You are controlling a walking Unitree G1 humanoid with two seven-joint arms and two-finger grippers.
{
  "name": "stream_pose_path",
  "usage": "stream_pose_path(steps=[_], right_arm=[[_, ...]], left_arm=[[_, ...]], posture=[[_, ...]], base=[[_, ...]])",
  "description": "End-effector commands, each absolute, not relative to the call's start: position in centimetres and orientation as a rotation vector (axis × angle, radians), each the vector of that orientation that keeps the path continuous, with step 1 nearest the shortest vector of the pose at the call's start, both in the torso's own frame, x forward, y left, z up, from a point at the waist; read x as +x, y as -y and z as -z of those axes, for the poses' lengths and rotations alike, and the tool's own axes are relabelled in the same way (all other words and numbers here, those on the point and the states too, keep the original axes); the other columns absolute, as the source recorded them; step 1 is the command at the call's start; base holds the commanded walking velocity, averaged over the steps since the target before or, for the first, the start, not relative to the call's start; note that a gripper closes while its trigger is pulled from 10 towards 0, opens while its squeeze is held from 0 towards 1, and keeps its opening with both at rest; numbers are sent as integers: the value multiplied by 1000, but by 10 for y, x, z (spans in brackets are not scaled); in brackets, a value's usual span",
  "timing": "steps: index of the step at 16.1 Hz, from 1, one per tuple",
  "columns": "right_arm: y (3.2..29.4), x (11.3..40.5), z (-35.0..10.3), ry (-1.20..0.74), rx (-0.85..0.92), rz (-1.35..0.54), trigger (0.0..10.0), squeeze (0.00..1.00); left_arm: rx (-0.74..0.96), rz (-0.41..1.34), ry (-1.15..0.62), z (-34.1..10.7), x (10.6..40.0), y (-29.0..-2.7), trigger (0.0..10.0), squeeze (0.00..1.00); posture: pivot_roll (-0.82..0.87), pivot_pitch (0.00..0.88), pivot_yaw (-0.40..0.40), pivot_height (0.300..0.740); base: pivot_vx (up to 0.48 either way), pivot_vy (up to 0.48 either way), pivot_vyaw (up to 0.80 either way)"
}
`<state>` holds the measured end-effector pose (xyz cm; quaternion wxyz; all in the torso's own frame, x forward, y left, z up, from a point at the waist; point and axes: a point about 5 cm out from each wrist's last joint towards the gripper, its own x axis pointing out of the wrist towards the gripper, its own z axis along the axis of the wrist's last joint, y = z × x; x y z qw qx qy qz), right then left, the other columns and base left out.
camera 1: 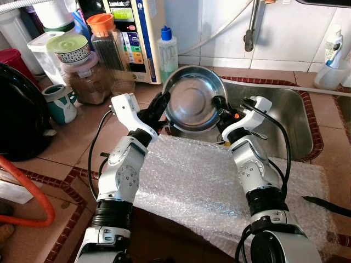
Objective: Kitchen organization
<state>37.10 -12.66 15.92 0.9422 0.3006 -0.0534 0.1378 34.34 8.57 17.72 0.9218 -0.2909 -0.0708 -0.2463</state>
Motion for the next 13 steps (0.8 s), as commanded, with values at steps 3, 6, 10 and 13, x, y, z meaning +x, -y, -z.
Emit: stream_pose_path(steps=[3, 6, 10, 13], right_arm=[[133, 381, -163, 104, 621, -153, 0, 0], [132, 386, -165, 93, 611, -95, 0, 0], [137, 393, -163, 66, 575, -8, 0, 0], [148, 395, -160, 43, 525, 72, 0, 0]], left_arm=[[-583, 550, 165, -183, 340, -81, 10000, 1000], [-575, 542, 166, -184, 340, -82, 10000, 1000], [-571, 531, 154, -180, 334, -84, 10000, 1000], [-559, 536, 138, -175, 328, -83, 10000, 1000]], posture=[[32, 66, 147, 740], [43, 71, 147, 740], [58, 73, 134, 740], [71, 75, 128, 740]], base=[[0, 0, 0], [0, 0, 0], [0, 0, 0], [0, 0, 0]])
